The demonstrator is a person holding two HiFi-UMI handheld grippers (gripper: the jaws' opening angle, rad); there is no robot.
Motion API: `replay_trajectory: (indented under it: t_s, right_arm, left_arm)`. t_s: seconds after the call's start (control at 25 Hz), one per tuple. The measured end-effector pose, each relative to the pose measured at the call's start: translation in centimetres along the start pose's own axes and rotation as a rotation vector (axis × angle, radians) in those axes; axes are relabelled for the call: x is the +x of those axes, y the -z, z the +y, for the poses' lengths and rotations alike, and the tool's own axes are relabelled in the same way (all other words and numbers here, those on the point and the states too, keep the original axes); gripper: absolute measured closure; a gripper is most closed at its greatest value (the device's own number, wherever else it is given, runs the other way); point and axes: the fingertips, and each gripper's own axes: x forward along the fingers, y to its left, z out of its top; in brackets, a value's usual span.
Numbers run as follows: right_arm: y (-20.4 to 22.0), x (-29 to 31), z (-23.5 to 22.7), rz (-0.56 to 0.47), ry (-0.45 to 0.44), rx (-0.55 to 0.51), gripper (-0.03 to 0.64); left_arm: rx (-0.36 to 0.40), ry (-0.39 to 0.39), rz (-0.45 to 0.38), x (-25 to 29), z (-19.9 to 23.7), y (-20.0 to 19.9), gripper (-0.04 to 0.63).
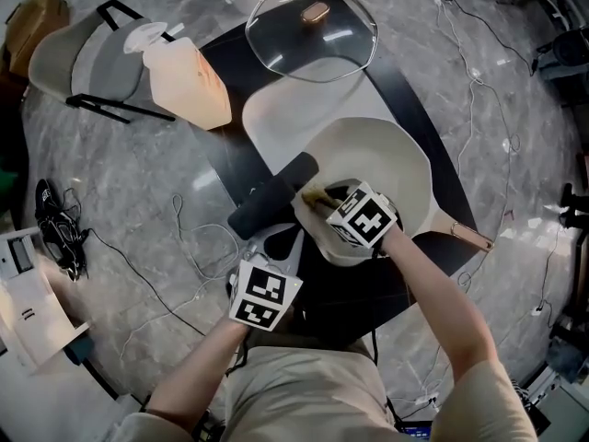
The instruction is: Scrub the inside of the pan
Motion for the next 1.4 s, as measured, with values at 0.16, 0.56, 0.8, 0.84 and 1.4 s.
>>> replay_trajectory:
  t_s: [0.16, 0.56, 0.8, 0.84, 1.4]
  right_arm:
    - [-1.8, 0.0, -2.6, -0.084, 0.031, 0.020, 0.526]
    - [-3.1, -1.6, -9.5, -0.025, 0.360, -0.190, 0.534]
    - [-0.3, -4.3, -14.1, 0.088, 0.526, -0.209, 0.534]
    - [0.4, -4.8, -14.4, 0.120, 0.547, -0.240, 0.532]
    - [10.9, -9.6, -8.3, 0.558, 0.362, -0.269, 0.540]
  left_arm:
    - [-0.009, 0.014, 0.013, 0.4, -0.5, 0.5, 0.594]
    - [-0.012, 0.040, 0.029, 1.4, -1.3, 0.4, 0.594]
    - [-0.012, 0.031, 0.041, 1.6, -1.1, 0.3, 0.594]
    - [-0.014, 0.031, 0.046, 1.6, -1.2, 0.4, 0.594]
    - [-0.002, 0.053, 0.026, 1.9, -2.4, -0.5, 0.594]
